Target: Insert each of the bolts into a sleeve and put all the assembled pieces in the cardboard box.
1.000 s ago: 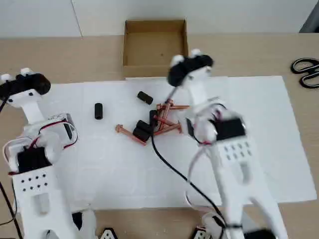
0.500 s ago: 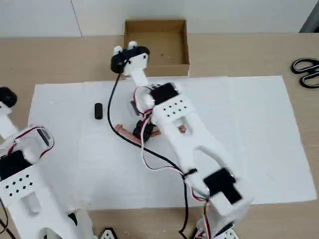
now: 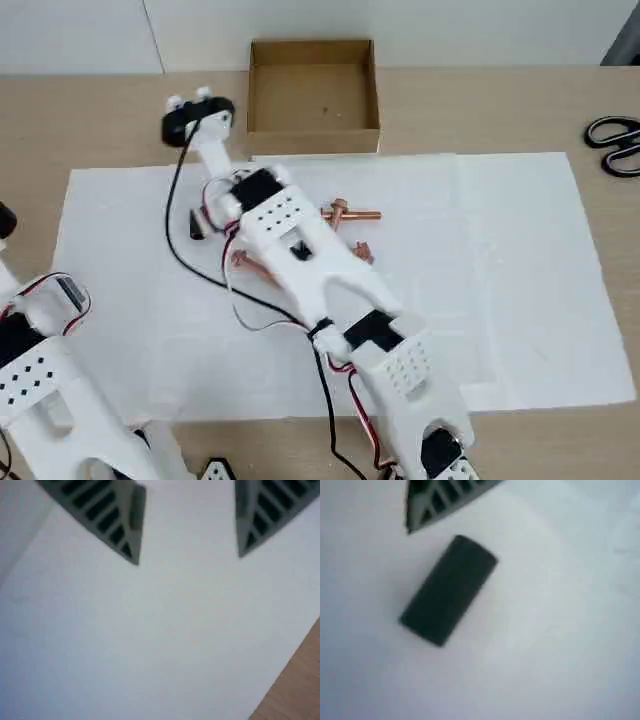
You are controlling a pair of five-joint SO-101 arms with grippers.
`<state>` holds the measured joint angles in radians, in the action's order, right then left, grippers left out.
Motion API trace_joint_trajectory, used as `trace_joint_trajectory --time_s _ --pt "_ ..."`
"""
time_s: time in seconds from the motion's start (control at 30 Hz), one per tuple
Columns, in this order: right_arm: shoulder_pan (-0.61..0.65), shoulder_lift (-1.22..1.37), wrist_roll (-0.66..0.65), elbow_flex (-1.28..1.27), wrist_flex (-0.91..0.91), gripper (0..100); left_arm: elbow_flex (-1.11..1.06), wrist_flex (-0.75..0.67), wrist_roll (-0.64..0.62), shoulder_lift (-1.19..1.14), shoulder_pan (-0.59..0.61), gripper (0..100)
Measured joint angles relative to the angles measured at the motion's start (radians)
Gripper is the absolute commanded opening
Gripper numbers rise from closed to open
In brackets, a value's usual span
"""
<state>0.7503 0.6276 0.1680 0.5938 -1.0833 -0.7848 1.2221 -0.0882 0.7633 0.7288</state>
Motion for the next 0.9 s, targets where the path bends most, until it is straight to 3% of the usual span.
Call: trace_joint_trajectory --time_s 0.27,0.5,0.9 --pt "0.014 0.000 -0.008 0.005 0.000 27.4 -0.051 0.000 0.002 0.000 -0.002 13" --pt "-0.021 0.015 -0.064 0.005 0.133 27.4 -0.057 0.000 0.002 0.000 0.000 13" --pt "0.026 0.101 0.209 0.005 0.229 27.4 -0.057 0.000 0.002 0.000 -0.002 13"
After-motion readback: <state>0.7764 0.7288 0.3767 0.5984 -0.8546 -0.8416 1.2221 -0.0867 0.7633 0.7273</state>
